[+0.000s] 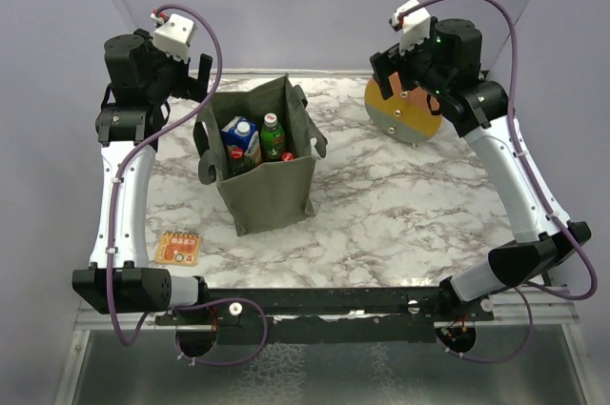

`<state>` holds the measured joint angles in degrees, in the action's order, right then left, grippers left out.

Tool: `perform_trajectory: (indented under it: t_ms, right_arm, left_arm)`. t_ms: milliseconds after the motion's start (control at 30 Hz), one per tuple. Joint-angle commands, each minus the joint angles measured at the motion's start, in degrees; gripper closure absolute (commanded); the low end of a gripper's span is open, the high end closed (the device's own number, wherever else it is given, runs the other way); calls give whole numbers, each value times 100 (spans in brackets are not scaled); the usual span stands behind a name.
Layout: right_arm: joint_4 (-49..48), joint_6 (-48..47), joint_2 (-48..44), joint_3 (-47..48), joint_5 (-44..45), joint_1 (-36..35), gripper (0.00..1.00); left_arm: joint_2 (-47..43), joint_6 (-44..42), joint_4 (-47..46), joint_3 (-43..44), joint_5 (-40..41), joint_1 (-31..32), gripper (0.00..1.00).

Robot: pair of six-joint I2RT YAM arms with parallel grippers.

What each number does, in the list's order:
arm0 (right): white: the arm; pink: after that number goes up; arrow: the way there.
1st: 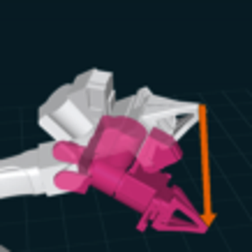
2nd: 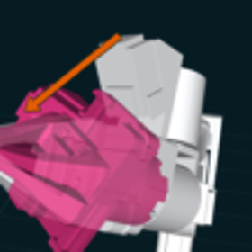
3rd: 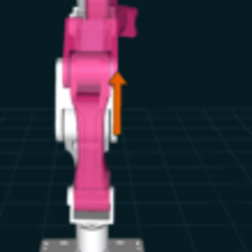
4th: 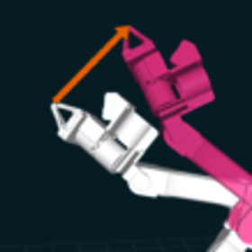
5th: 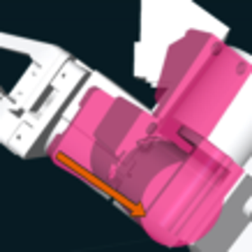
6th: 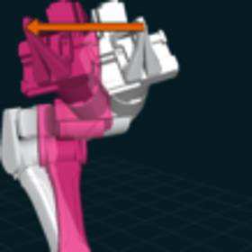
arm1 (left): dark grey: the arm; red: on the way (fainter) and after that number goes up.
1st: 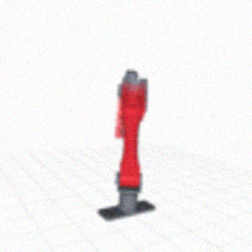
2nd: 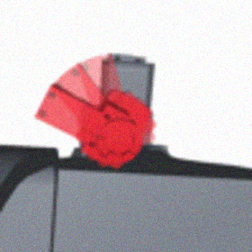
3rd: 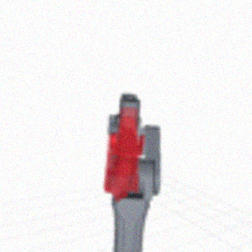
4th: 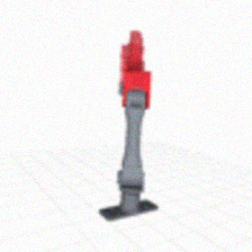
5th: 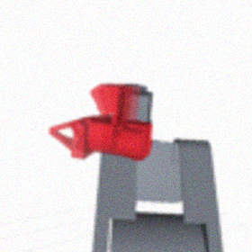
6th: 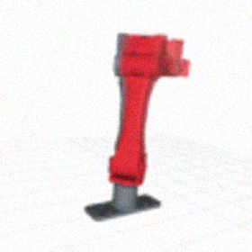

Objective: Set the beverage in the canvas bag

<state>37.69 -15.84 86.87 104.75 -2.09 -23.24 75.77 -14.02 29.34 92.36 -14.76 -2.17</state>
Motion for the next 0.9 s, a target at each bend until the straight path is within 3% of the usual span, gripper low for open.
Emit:
perform_trajectory:
  t_ms: [0, 200, 500, 867]
  right_arm:
    - [-377, 226, -381, -203, 696, 72, 0]
    - [-415, 434, -584, -472, 1235, 95, 0]
    - [-898, 872, -882, -899, 1886, 451, 0]
    - [-934, 870, -868, -542, 1377, 1016, 0]
  left_arm:
    - [41, -338, -376, 183, -213, -28, 1]
    - [38, -242, -523, 122, -547, -29, 1]
    - [22, 576, -694, 491, 23, -138, 1]
    - [-296, 690, -759, 589, -558, -445, 1]
